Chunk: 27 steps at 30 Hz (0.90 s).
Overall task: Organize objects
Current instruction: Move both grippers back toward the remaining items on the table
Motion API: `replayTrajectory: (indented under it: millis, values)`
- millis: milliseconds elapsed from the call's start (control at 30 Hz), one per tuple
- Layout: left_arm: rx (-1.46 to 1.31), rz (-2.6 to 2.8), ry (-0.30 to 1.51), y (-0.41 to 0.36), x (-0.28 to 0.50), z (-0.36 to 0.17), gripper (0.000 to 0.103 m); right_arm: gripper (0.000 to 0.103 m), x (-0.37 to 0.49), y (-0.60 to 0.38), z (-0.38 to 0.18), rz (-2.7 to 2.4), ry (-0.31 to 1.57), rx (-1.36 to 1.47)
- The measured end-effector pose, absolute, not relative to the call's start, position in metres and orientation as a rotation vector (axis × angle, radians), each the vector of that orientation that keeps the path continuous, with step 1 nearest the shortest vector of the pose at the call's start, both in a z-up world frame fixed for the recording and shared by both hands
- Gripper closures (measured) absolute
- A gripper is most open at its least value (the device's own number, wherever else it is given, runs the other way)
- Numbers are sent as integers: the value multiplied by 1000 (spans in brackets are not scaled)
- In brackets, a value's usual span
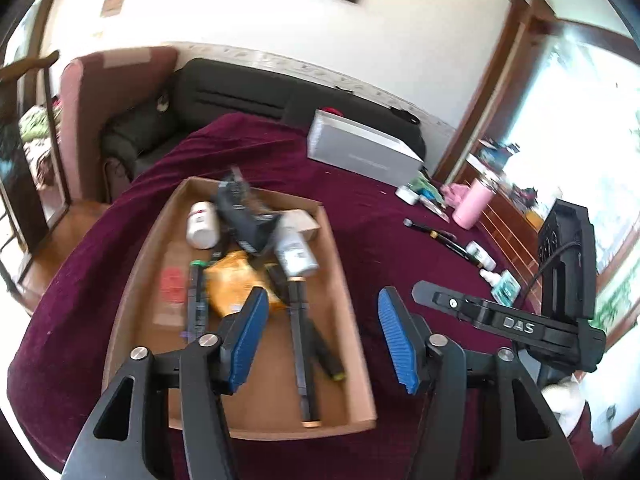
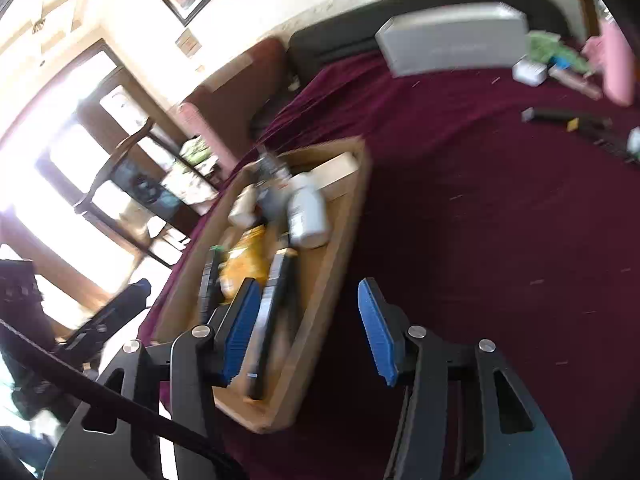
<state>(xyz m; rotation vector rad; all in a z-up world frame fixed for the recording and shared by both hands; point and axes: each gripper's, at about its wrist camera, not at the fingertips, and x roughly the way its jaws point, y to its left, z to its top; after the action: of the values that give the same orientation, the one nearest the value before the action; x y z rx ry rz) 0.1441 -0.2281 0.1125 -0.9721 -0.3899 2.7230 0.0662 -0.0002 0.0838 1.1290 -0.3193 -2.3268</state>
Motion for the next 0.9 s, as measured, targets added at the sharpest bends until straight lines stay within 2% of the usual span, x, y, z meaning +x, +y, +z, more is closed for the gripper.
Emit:
replayTrajectory:
  millis: [233,333,400,467,667,833,900]
  values:
    - [-1041,2608,-254,-157,130,110,45,49,78,69,95,-2661,-144,1056]
    - [-1093,2540,-170,-118,121,103,45,43,79,105,95,-2737,-120,1055]
    - [-1102,2500,-96,-88,114,99,45,43,76,133,93,-2771,-137,1077]
    - [-1116,2460,-34,-61,104,91,45,43,73,167,93,-2786,-220,1108]
    - [-1182,2415,45,-14,64,56,45,43,58,291,83,-2797,-678,1147]
    - [-1305,2389,15,-4,38,22,46,43,26,340,67,-2762,-861,1177]
    - [-1275,2402,6,-7,40,20,45,43,7,351,62,-2767,-906,1198]
